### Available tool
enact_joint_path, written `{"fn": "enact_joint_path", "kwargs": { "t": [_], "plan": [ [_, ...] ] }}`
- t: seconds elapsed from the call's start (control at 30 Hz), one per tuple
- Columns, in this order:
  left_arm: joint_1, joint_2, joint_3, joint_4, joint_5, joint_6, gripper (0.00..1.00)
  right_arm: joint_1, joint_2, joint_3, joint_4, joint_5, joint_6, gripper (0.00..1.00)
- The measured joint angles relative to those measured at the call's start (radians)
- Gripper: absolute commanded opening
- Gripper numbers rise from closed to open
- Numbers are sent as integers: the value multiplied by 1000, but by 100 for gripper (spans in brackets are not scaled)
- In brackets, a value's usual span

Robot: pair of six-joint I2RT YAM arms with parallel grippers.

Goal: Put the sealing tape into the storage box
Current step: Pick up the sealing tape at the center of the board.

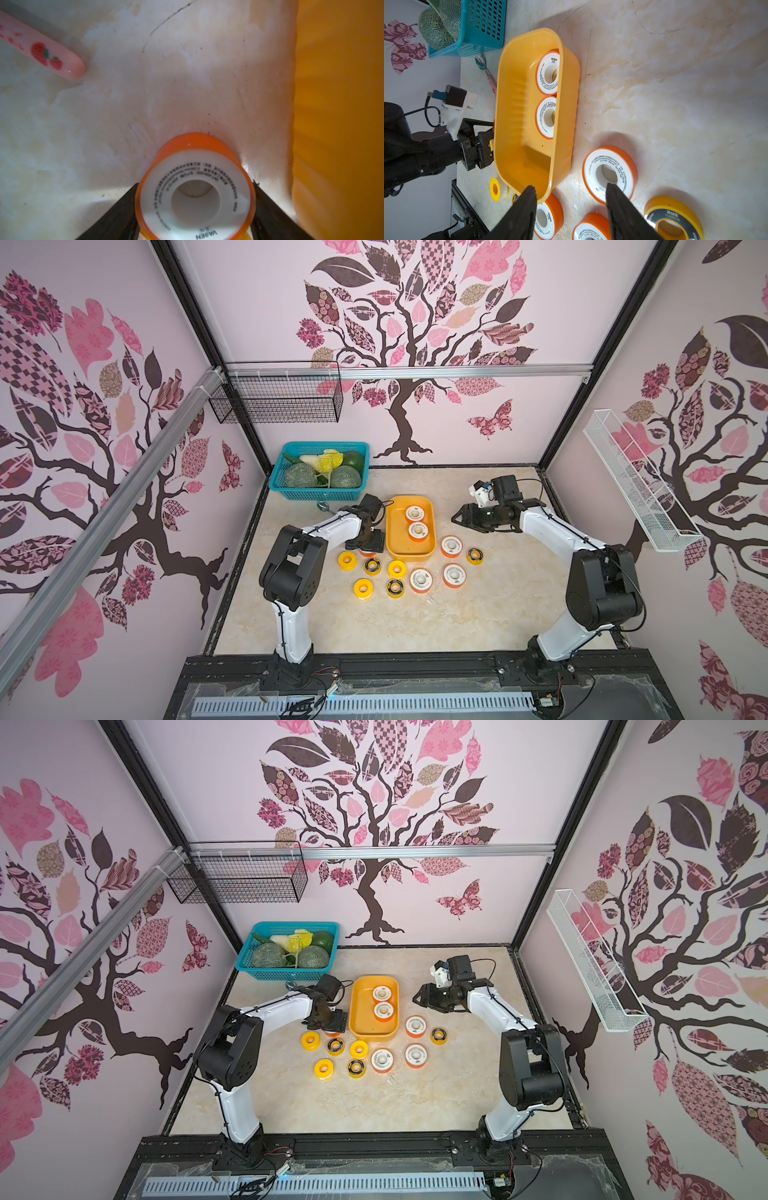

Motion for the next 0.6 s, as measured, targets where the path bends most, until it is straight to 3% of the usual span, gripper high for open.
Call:
{"fn": "enact_joint_path", "kwargs": {
  "t": [0.23, 0.6],
  "plan": [
    [0, 0, 0, 6, -8, -2, 68, 0, 8, 0, 0, -19, 0, 59],
    [0, -56, 0, -4, -55, -2, 67, 49, 116, 55, -18, -64, -4, 57]
  ]
}}
